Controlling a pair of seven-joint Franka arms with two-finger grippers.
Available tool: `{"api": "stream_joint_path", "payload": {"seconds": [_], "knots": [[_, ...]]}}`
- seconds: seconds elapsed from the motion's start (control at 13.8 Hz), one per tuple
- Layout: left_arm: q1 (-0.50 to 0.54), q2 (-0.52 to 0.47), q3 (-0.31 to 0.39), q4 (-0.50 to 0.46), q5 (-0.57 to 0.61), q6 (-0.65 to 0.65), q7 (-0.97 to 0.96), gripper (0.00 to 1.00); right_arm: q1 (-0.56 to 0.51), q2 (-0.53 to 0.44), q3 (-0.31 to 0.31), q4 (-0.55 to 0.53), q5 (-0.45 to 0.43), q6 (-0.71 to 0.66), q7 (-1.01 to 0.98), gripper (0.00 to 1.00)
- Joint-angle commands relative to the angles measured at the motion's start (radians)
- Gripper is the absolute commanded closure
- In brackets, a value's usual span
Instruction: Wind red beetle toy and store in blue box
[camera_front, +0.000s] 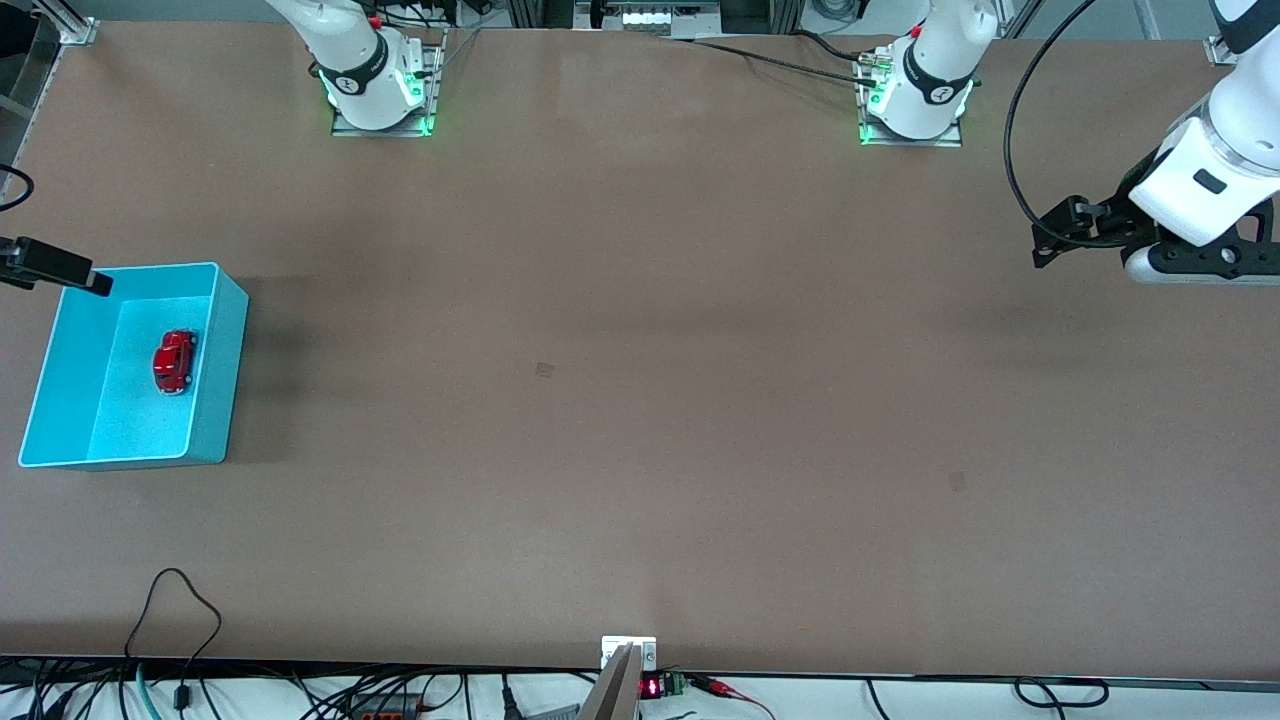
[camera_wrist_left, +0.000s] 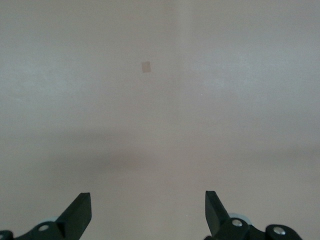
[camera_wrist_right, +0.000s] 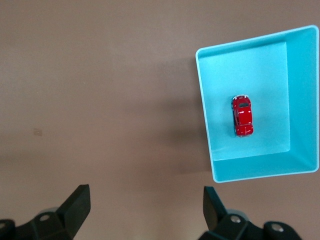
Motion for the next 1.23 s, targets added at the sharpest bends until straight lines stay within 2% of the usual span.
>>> {"api": "stream_joint_path", "payload": {"seconds": [0.0, 0.29, 0.58, 0.87, 1.16], "knots": [[-0.001, -0.001, -0.002, 0.015, 0.014, -0.019, 0.013, 0.0, 0.044, -0.05, 0.009, -0.057, -0.083, 0.034, 0.044, 0.0], [-0.001, -0.001, -0.002, 0.015, 0.014, -0.019, 0.013, 0.0, 0.038, -0.12, 0.011, -0.199, -0.084, 0.164, 0.027, 0.0], [-0.002, -0.001, -0.002, 0.015, 0.014, -0.019, 0.013, 0.0, 0.04, -0.158, 0.011, -0.228, -0.084, 0.169, 0.012, 0.0], [-0.002, 0.001, -0.002, 0.017, 0.017, -0.017, 0.014, 0.0, 0.04, -0.231, 0.011, -0.332, -0.086, 0.221, 0.004, 0.0], [-0.002, 0.001, -0.002, 0.017, 0.015, -0.017, 0.014, 0.0, 0.04, -0.246, 0.011, -0.338, -0.086, 0.201, 0.004, 0.0]]}}
